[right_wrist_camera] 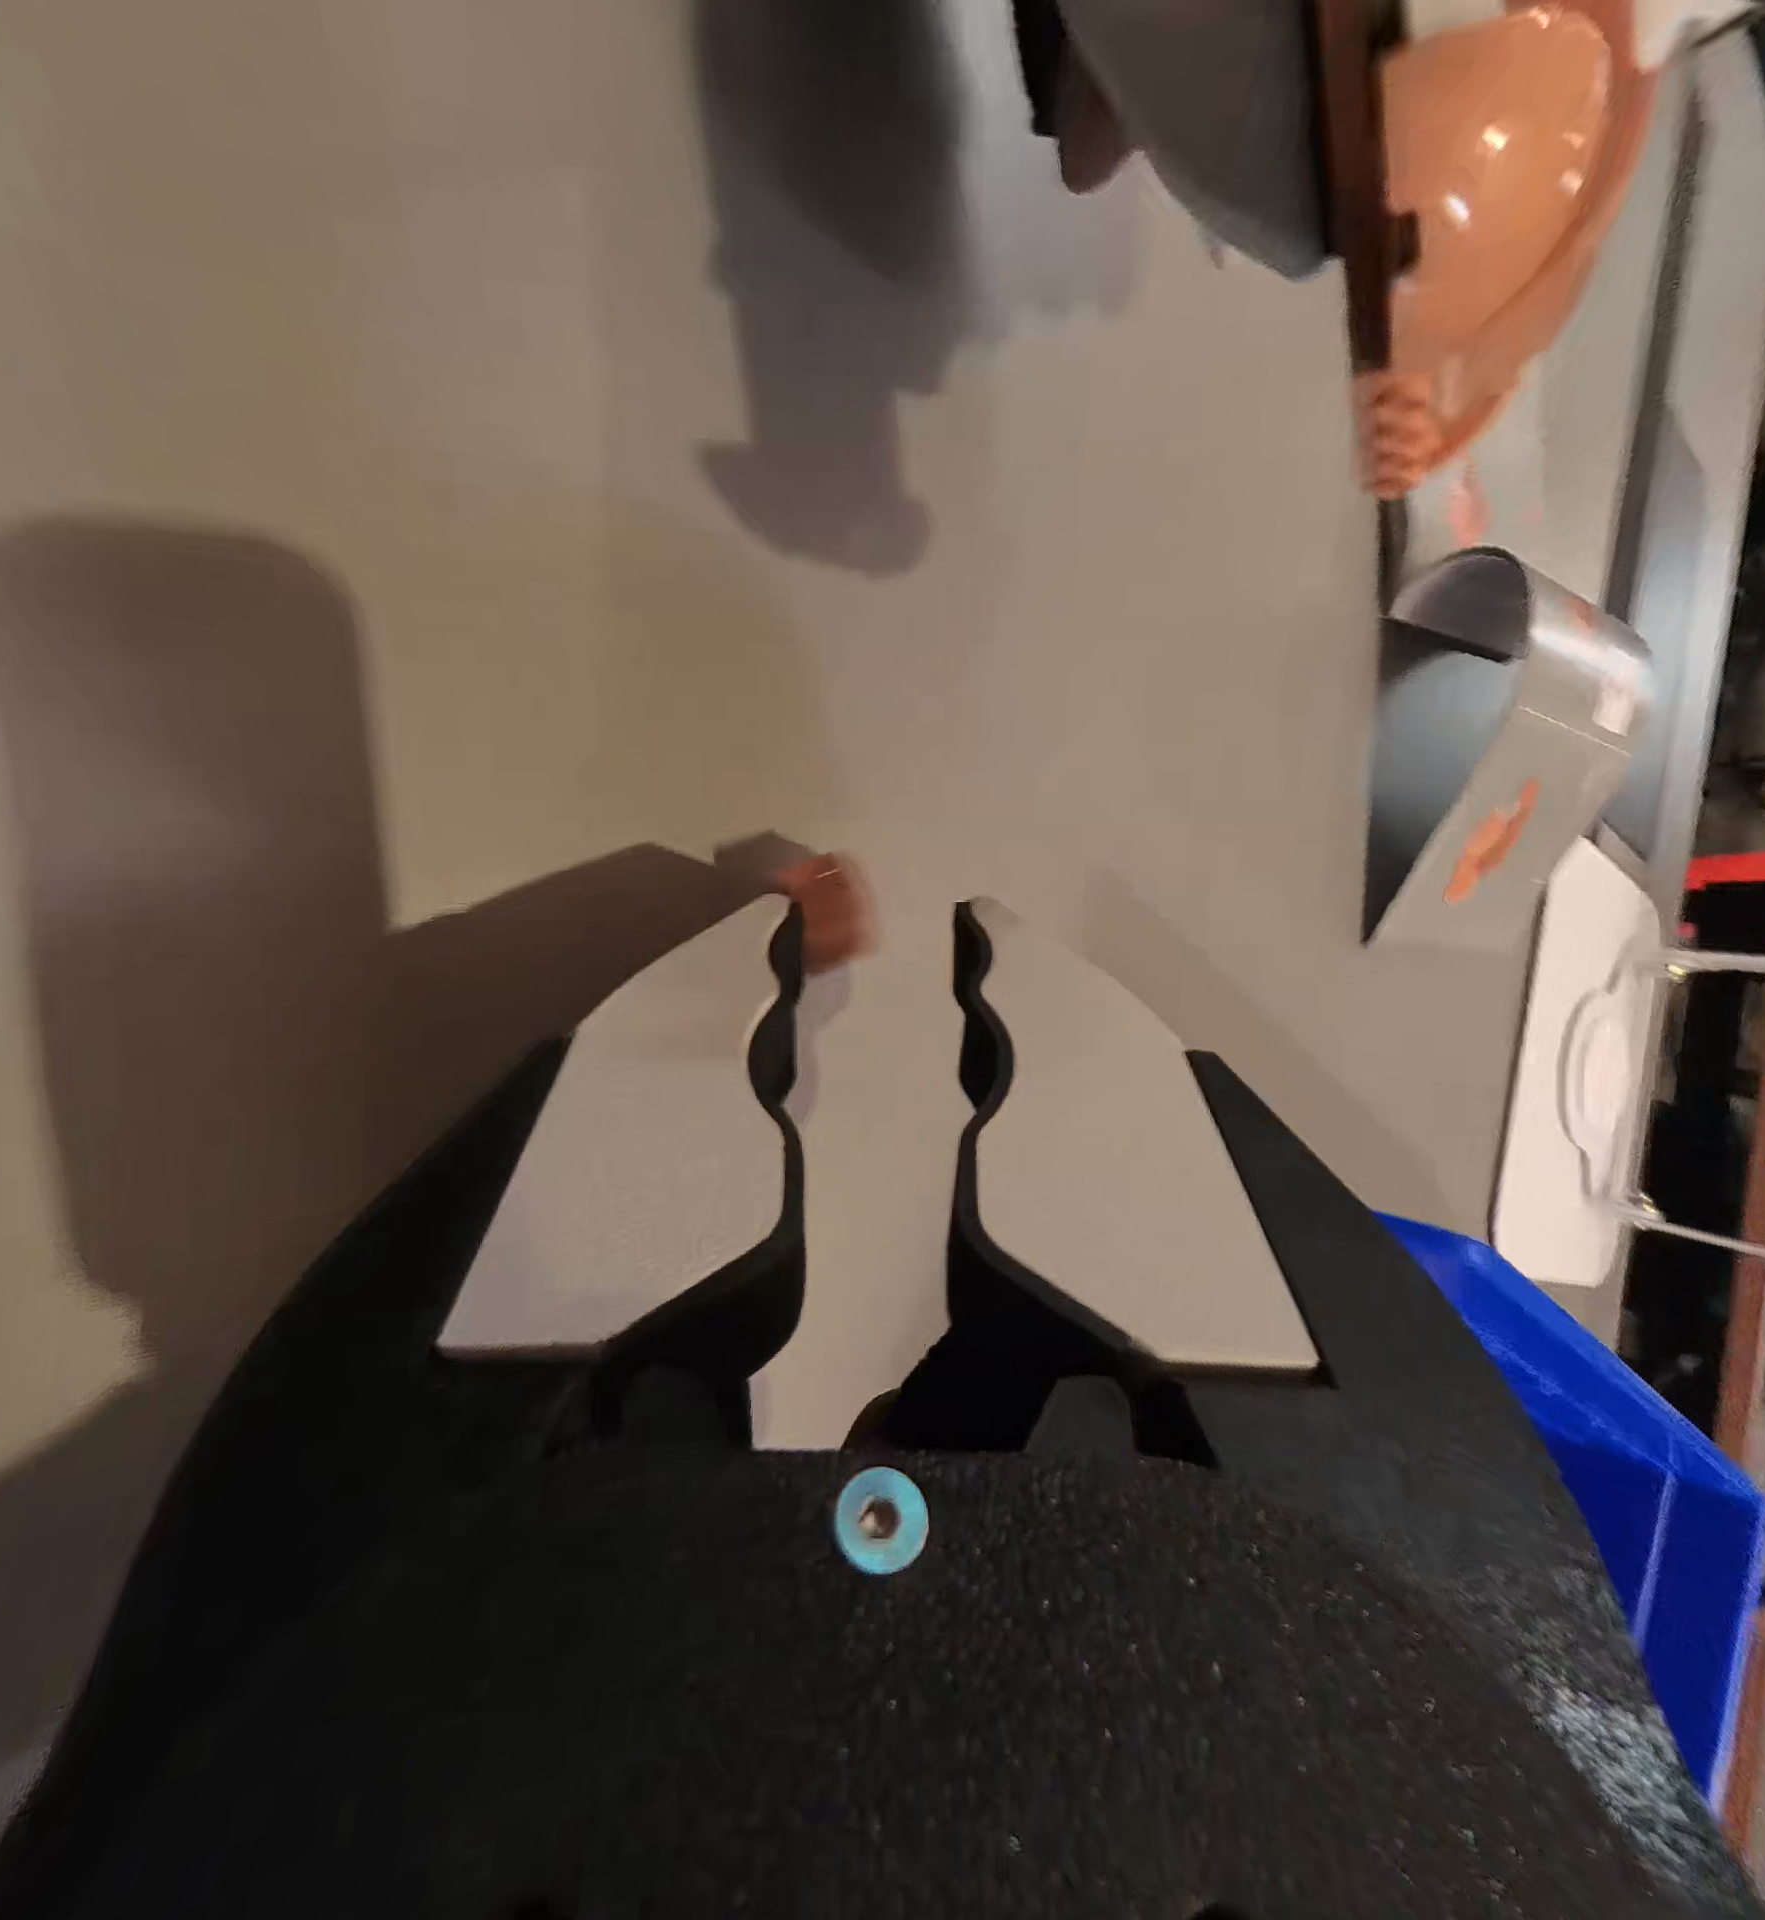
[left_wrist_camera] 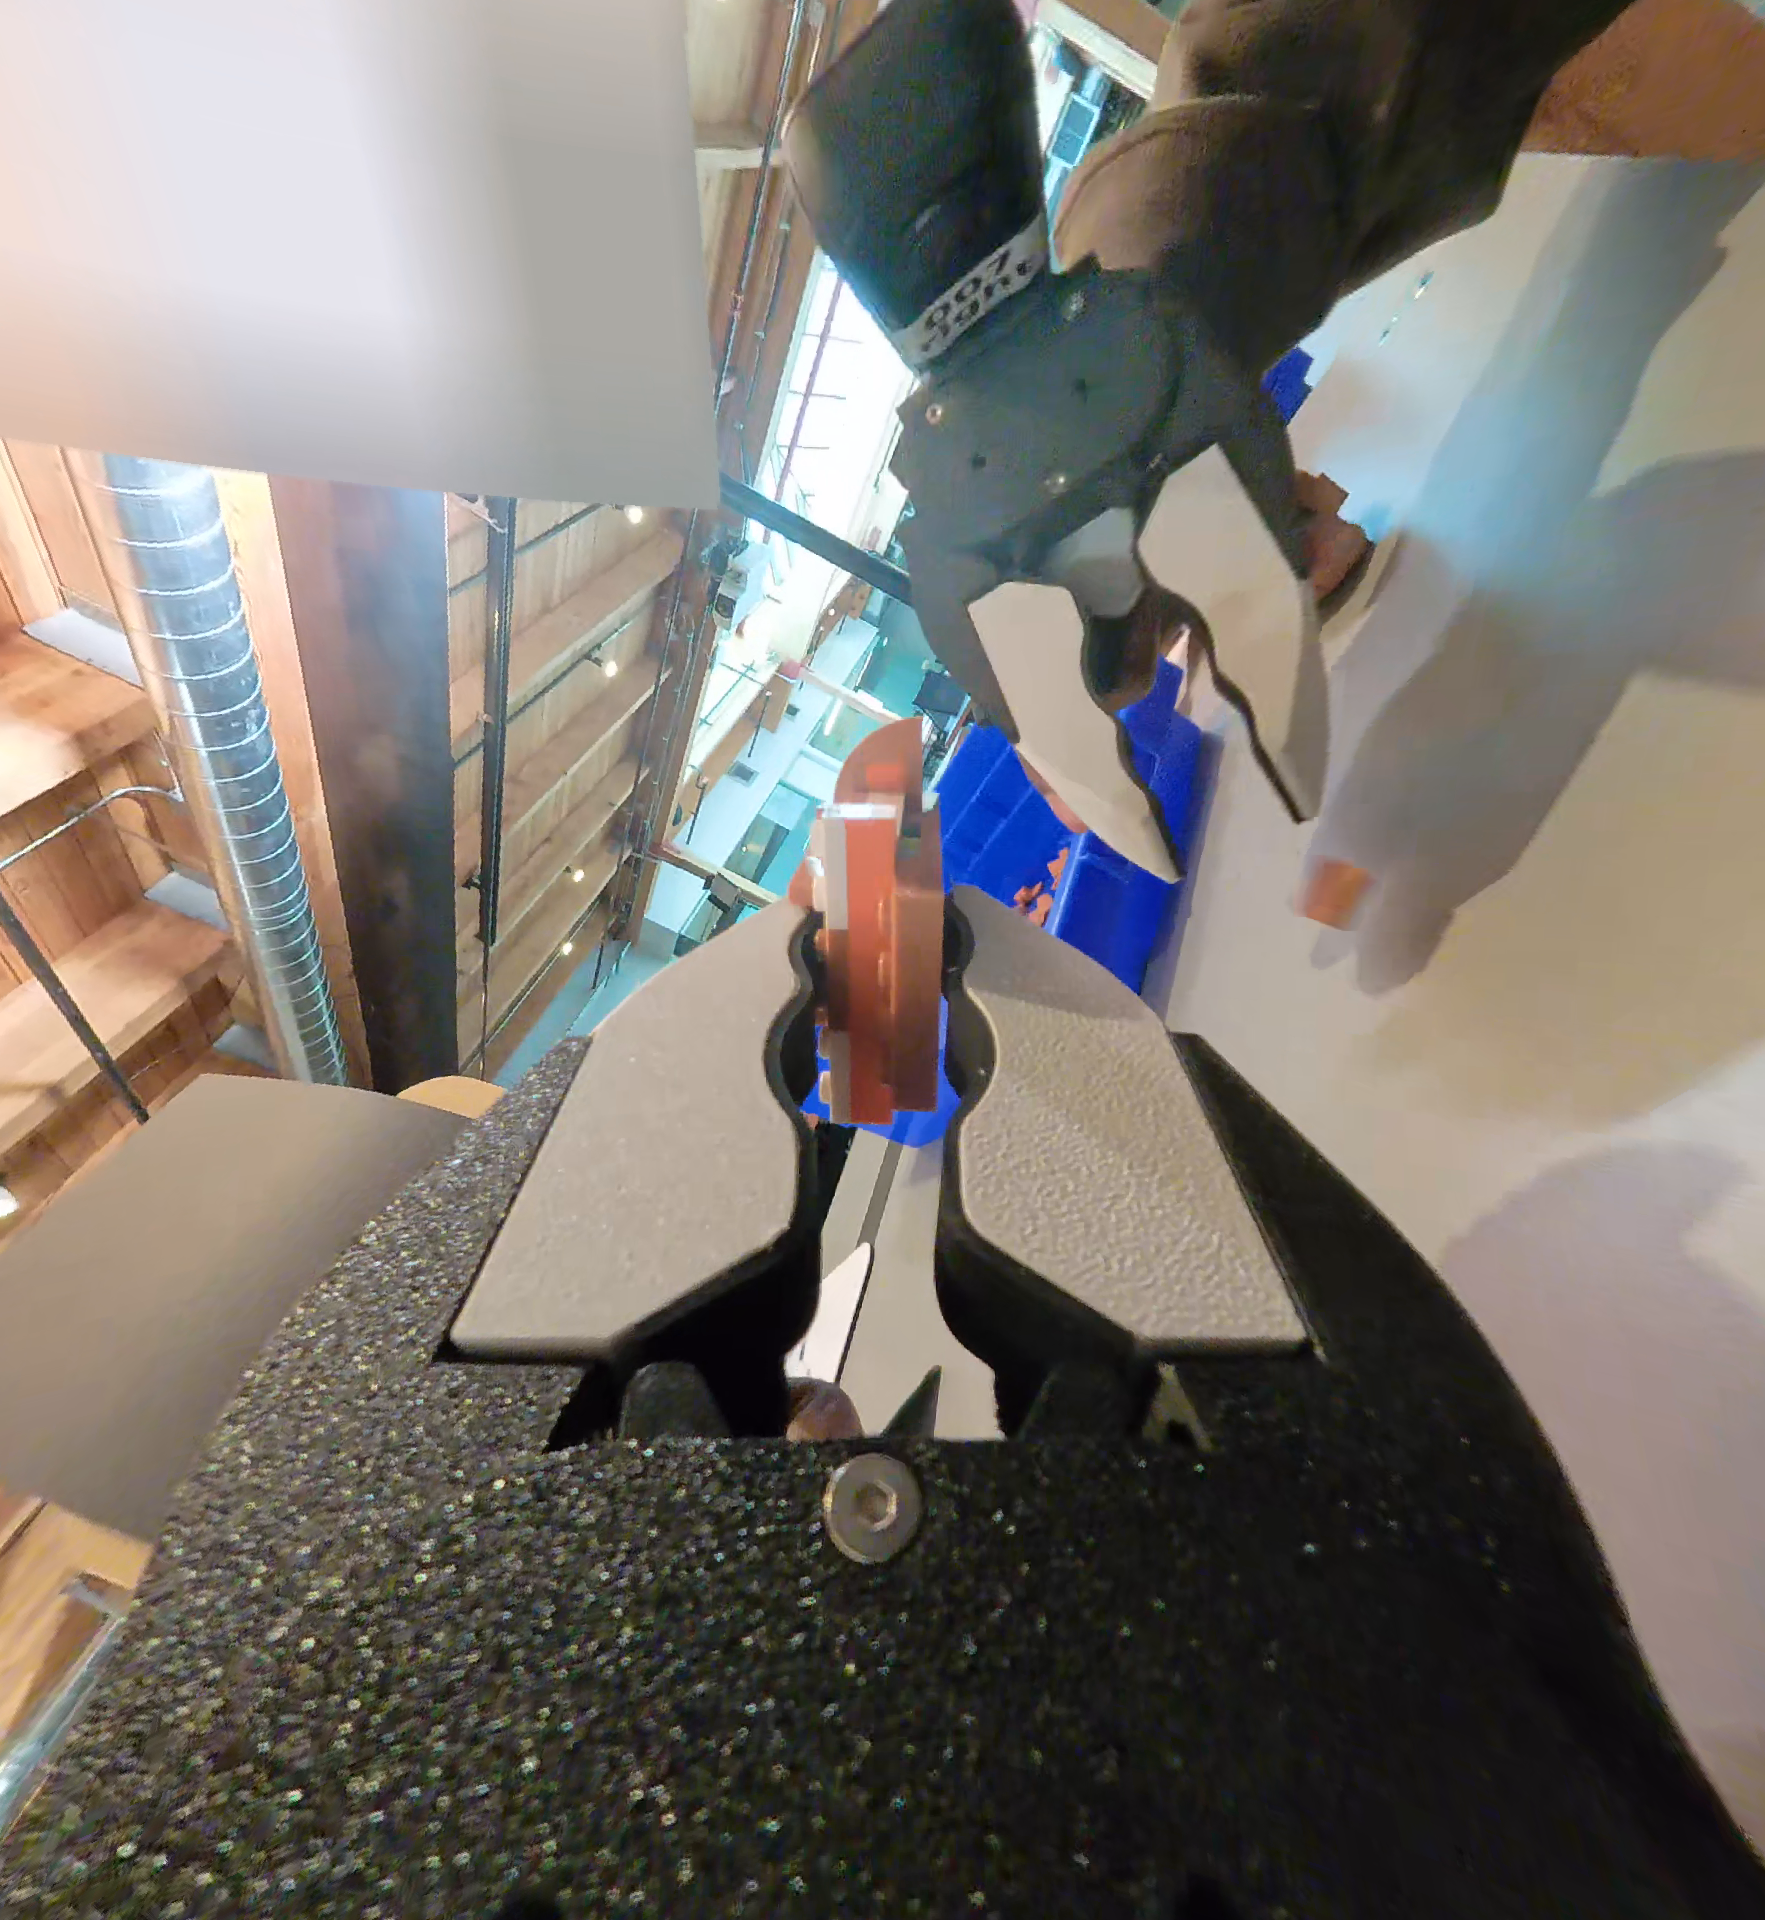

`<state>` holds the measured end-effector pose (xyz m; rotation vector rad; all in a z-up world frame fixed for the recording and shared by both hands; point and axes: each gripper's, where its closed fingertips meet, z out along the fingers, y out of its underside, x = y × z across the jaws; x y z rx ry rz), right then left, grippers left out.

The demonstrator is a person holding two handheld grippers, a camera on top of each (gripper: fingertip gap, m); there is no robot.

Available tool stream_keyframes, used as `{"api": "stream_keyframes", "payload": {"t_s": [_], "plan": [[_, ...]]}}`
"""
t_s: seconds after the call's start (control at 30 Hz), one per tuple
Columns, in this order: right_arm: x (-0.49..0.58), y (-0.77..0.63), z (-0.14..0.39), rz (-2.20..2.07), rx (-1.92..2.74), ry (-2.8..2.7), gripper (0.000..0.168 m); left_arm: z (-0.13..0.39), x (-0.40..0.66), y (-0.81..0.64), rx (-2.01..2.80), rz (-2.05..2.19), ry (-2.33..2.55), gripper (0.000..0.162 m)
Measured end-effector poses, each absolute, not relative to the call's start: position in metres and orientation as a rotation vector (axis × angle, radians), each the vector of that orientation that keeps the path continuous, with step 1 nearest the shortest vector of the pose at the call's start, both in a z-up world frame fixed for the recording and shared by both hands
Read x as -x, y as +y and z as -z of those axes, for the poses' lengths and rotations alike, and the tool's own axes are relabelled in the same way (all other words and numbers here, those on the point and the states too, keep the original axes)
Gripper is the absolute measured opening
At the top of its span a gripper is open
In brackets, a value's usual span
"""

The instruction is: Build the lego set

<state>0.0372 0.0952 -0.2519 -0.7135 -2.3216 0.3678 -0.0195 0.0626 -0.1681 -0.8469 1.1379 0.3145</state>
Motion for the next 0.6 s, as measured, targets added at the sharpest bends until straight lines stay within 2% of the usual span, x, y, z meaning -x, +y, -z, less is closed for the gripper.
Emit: {"api": "stream_keyframes", "payload": {"t_s": [0.07, 0.17, 0.33, 0.5, 0.6], "plan": [[-0.039, 0.092, 0.249, -0.433, 0.751, -2.323, 0.034, 0.168, 0.021, 0.064, 0.852, -0.322, 1.136, 0.02], [-0.043, 0.093, 0.245, -0.517, 0.933, -2.274, 0.036, 0.167, 0.024, 0.066, 0.867, -0.319, 1.122, 0.02], [-0.059, 0.086, 0.257, -0.62, 1.344, -2.195, 0.028, 0.169, 0.026, 0.069, 0.893, -0.307, 1.111, 0.02], [-0.064, 0.104, 0.278, -0.407, 1.362, -2.222, 0.024, 0.171, 0.025, 0.071, 0.905, -0.296, 1.112, 0.02], [-0.058, 0.097, 0.29, -0.493, 1.457, -2.263, 0.026, 0.173, 0.025, 0.071, 0.911, -0.306, 1.116, 0.02]]}}
